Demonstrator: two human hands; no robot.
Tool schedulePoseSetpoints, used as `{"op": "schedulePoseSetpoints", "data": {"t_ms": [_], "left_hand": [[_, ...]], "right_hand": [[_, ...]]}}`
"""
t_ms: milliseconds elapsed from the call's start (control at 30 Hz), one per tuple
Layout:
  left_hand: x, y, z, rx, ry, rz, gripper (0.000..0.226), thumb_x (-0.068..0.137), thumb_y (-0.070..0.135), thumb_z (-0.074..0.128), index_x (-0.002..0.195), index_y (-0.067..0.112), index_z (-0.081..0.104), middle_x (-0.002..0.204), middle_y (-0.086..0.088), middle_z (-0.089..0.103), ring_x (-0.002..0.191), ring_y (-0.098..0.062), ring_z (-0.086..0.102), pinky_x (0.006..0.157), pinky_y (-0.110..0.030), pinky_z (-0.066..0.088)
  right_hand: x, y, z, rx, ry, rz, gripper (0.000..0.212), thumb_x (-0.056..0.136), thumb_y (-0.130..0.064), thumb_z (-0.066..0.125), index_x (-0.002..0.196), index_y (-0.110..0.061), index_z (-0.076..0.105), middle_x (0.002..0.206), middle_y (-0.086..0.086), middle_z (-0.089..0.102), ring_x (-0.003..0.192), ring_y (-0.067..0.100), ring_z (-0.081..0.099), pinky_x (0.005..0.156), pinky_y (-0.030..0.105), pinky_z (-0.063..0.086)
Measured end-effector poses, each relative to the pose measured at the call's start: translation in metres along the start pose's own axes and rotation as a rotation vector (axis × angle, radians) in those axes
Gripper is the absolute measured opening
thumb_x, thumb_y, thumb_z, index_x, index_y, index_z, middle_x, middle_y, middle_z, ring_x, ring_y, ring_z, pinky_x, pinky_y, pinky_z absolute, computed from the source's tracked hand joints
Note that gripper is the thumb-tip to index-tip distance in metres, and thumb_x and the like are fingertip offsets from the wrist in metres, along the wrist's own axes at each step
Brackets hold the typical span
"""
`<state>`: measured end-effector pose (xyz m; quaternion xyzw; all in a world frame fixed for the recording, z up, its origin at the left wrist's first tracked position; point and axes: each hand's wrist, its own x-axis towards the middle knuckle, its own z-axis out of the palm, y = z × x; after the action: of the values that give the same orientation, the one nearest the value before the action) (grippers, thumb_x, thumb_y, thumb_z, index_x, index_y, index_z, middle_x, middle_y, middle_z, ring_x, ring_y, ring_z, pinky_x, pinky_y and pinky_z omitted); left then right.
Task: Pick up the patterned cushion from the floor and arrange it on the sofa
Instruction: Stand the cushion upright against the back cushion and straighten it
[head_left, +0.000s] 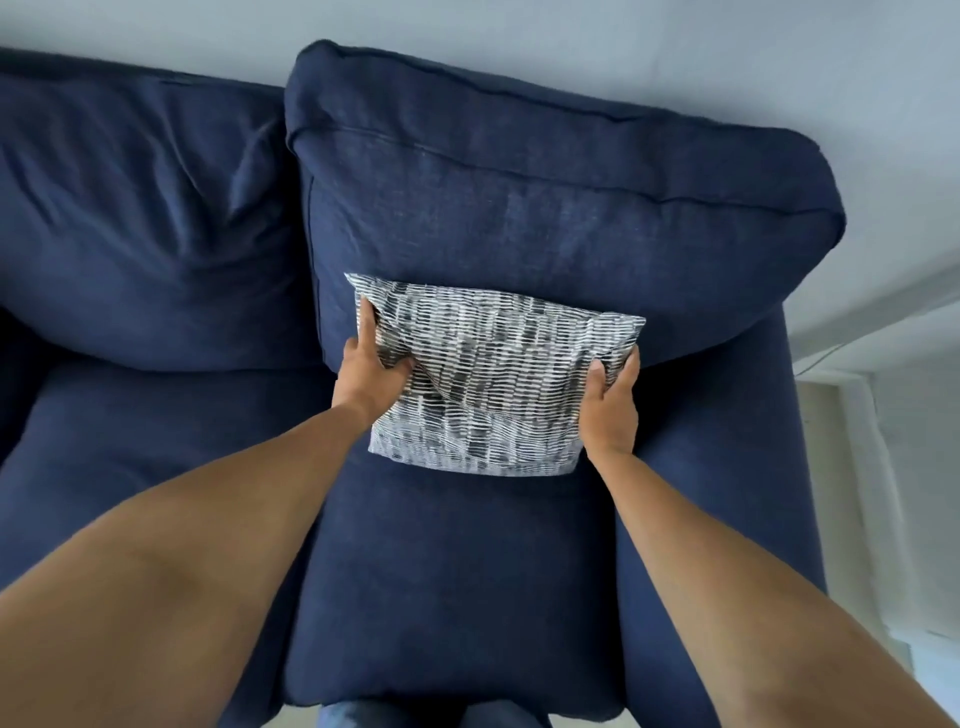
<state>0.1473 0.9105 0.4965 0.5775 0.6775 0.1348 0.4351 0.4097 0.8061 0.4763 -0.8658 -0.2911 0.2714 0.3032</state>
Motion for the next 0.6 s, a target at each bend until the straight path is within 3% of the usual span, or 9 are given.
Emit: {"op": "schedulePoseSetpoints", "data": {"t_ms": [133, 167, 233, 300, 333, 367, 400, 467, 600], "left_hand": [[0.005, 0.003, -0.005, -0.122, 0.069, 0.016, 0.095, 0.095, 0.027, 0.062, 0.155, 0.053, -0.006, 0.159, -0.008, 0.033, 0.120, -0.026, 0.057, 0.086, -0.031, 0.045], [0.008, 0.005, -0.008, -0.194, 0.087, 0.027, 0.093, 0.096, 0.028, 0.061, 0.155, 0.054, -0.006, 0.162, -0.004, 0.031, 0.121, -0.017, 0.059, 0.087, -0.026, 0.045], [0.017, 0.012, -0.012, -0.331, 0.122, 0.023, 0.089, 0.098, 0.025, 0.059, 0.157, 0.049, -0.003, 0.160, 0.007, 0.033, 0.099, 0.006, 0.062, 0.080, -0.013, 0.045], [0.025, 0.018, -0.018, -0.366, 0.172, -0.050, 0.076, 0.099, 0.031, 0.059, 0.161, 0.034, 0.014, 0.145, 0.008, 0.045, 0.099, -0.003, 0.059, 0.087, -0.020, 0.045], [0.029, 0.018, -0.021, -0.349, 0.195, -0.078, 0.064, 0.097, 0.037, 0.060, 0.155, 0.023, 0.036, 0.137, 0.004, 0.054, 0.106, -0.011, 0.060, 0.093, -0.026, 0.046], [0.035, 0.016, -0.022, -0.329, 0.218, -0.091, 0.049, 0.094, 0.041, 0.062, 0.135, 0.015, 0.058, 0.125, -0.001, 0.064, 0.107, -0.022, 0.063, 0.094, -0.033, 0.049], [0.039, 0.014, -0.024, -0.335, 0.234, -0.095, 0.036, 0.091, 0.043, 0.064, 0.109, 0.012, 0.067, 0.107, -0.006, 0.070, 0.099, -0.030, 0.066, 0.091, -0.039, 0.053], [0.040, 0.013, -0.027, -0.390, 0.243, -0.093, 0.028, 0.090, 0.042, 0.068, 0.087, 0.014, 0.067, 0.090, -0.007, 0.071, 0.092, -0.033, 0.068, 0.088, -0.043, 0.055], [0.037, 0.020, -0.026, -0.416, 0.175, -0.048, 0.027, 0.093, 0.037, 0.068, 0.088, 0.010, 0.068, 0.085, -0.003, 0.068, 0.083, -0.020, 0.061, 0.078, -0.035, 0.049]], "right_hand": [[-0.002, -0.006, -0.005, 0.052, 0.012, -0.020, 0.073, 0.098, -0.058, 0.036, 0.157, -0.028, 0.005, 0.158, 0.007, 0.034, 0.133, 0.030, 0.050, 0.112, 0.059, 0.033], [0.000, -0.009, -0.008, 0.073, 0.027, -0.029, 0.074, 0.098, -0.056, 0.038, 0.158, -0.027, 0.006, 0.160, 0.007, 0.029, 0.137, 0.030, 0.045, 0.114, 0.058, 0.030], [0.006, -0.018, -0.013, 0.126, 0.068, -0.041, 0.073, 0.099, -0.052, 0.041, 0.158, -0.026, 0.008, 0.162, 0.007, 0.025, 0.142, 0.027, 0.038, 0.116, 0.053, 0.030], [0.018, -0.028, -0.017, 0.169, 0.087, -0.032, 0.067, 0.099, -0.049, 0.044, 0.156, -0.025, 0.018, 0.160, 0.005, 0.032, 0.140, 0.025, 0.040, 0.115, 0.048, 0.034], [0.026, -0.031, -0.019, 0.171, 0.086, -0.016, 0.061, 0.099, -0.047, 0.045, 0.153, -0.024, 0.028, 0.155, 0.006, 0.041, 0.136, 0.025, 0.045, 0.112, 0.048, 0.037], [0.033, -0.032, -0.022, 0.161, 0.087, 0.000, 0.055, 0.099, -0.046, 0.046, 0.147, -0.021, 0.041, 0.147, 0.007, 0.051, 0.131, 0.027, 0.051, 0.110, 0.048, 0.039], [0.041, -0.031, -0.025, 0.151, 0.097, 0.011, 0.048, 0.098, -0.045, 0.048, 0.137, -0.017, 0.053, 0.137, 0.008, 0.059, 0.125, 0.028, 0.056, 0.107, 0.050, 0.041], [0.051, -0.029, -0.036, 0.166, 0.164, 0.053, 0.039, 0.096, -0.044, 0.050, 0.117, -0.015, 0.065, 0.120, 0.006, 0.068, 0.113, 0.028, 0.062, 0.105, 0.051, 0.041], [0.056, -0.025, -0.055, 0.193, 0.290, 0.177, 0.034, 0.098, -0.042, 0.049, 0.112, -0.016, 0.068, 0.116, 0.002, 0.069, 0.110, 0.026, 0.060, 0.107, 0.046, 0.025]]}}
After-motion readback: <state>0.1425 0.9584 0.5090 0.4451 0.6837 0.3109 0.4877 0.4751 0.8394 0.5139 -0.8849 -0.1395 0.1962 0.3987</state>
